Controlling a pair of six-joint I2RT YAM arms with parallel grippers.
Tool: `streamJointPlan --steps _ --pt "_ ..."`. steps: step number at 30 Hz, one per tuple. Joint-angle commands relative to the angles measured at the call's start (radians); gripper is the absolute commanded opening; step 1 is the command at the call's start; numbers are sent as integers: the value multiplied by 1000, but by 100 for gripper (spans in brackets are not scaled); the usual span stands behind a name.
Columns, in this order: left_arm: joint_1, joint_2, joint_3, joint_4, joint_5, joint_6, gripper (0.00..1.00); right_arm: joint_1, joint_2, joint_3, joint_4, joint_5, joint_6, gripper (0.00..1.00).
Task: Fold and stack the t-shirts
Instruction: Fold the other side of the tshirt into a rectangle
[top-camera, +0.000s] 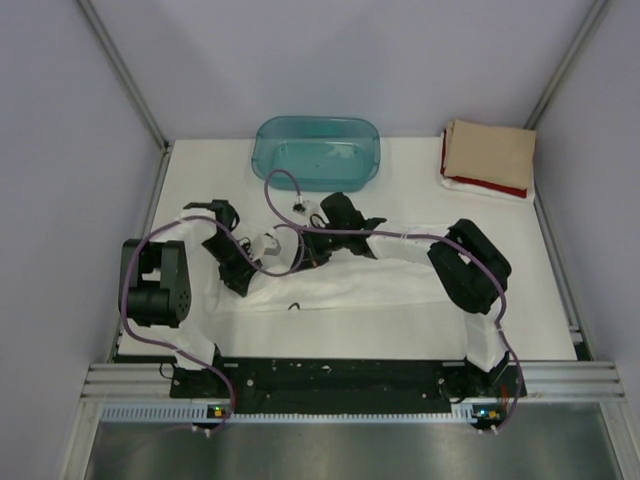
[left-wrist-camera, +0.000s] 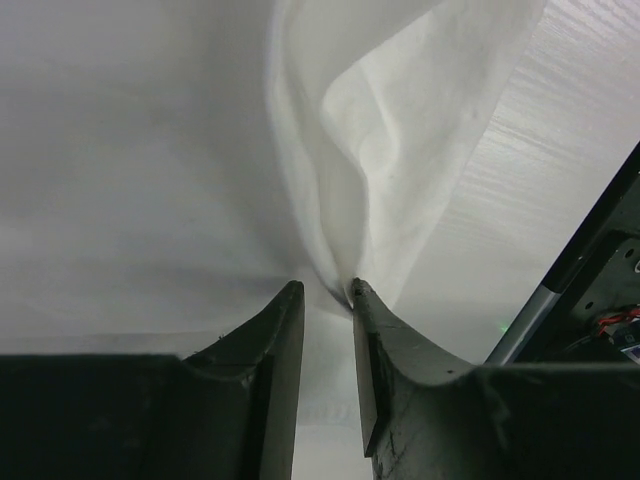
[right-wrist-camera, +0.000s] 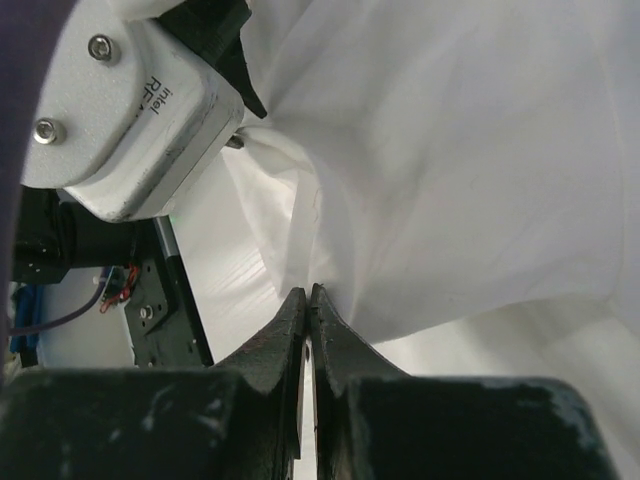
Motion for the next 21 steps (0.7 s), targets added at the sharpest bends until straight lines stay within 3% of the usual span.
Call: streamJointPlan --steps 1,2,5,7,12,21 --pt "1 -26 45 -33 21 -3 34 -2 -71 -8 36 -9 -8 0" --pt "1 -25 45 -31 15 -3 34 -2 -73 -10 36 -9 -11 0" --pt "1 -18 51 -42 -4 0 18 -6 -77 -11 34 -6 -10 0" --pt "1 -8 56 -57 -5 0 14 -4 -82 -13 33 -3 -10 0" --pt "1 -3 33 -54 9 3 27 -7 -77 -10 34 0 -10 0" --pt "-1 9 -7 -13 -30 -17 32 -7 -77 -1 28 3 -8 0"
